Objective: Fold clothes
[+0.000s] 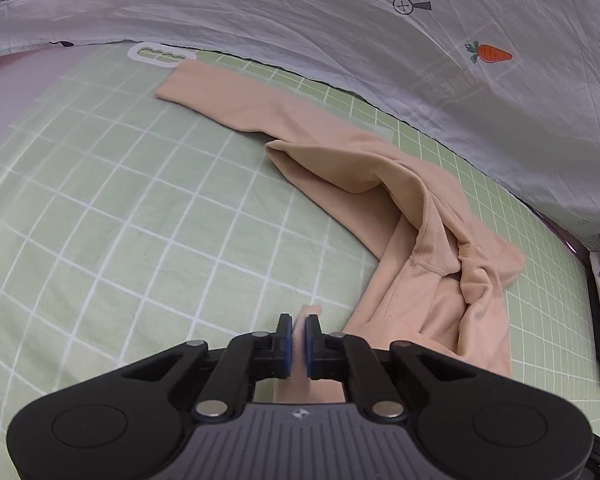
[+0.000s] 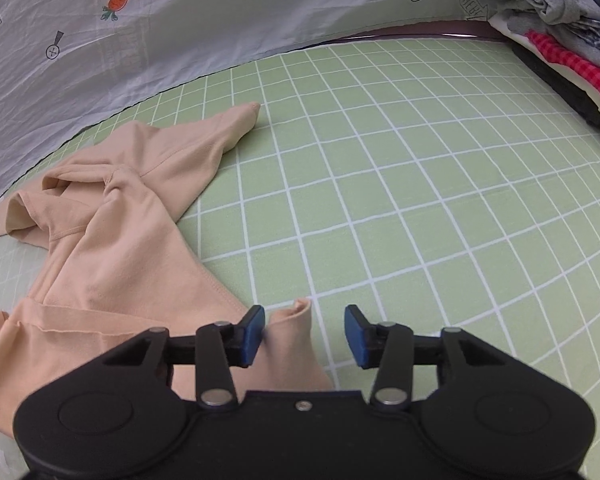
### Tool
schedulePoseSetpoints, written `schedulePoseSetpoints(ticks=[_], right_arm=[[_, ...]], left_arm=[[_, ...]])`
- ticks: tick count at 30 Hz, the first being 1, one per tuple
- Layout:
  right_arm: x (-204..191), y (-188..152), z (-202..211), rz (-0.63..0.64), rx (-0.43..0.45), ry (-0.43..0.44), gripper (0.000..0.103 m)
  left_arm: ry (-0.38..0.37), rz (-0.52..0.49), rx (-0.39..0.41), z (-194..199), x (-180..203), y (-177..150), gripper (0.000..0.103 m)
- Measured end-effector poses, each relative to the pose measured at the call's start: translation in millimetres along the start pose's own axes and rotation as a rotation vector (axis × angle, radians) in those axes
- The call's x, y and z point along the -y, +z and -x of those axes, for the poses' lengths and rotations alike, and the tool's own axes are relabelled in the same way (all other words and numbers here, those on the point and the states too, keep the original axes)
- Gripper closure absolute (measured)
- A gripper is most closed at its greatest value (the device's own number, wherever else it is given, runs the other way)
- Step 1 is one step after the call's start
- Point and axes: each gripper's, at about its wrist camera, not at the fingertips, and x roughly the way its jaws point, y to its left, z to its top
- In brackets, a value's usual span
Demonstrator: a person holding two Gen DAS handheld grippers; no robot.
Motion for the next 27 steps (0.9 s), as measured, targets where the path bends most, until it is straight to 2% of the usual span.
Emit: schedulePoseSetpoints(ticks=[1, 5, 9, 12, 19, 23, 27], right_arm=[[2, 0, 3, -0.007, 0.005, 0.022, 0.097], [0, -4, 25, 0.018, 0.067, 0.063, 0.097], [-2, -17, 50, 0.052, 0.119, 0.078, 0.097], [-1, -31, 68, 0.075, 0.148, 0.093, 0.097], [7, -50, 91, 0.083, 0.177, 0.127, 0.097], [7, -62, 95, 0.121, 0.147, 0.119, 0.096], [12, -73, 95, 0.143, 0.097, 0.100, 0.096]], left_arm=[[-0.004, 0.008, 0.019, 6, -1, -2, 0.098], [-0.016, 0.023, 0.100, 38, -5, -16, 0.098], [0.009, 0.029, 0.145, 69, -7, -37, 0.098], [0.001, 0.029, 0.180, 91, -11, -59, 0.098], [0.051, -0.004, 0.184, 112, -18, -93, 0.098], [0.089, -0.021, 0.173, 117, -23, -105, 0.097], [0.072, 0.001, 0.147, 119, -30, -118, 0.093]])
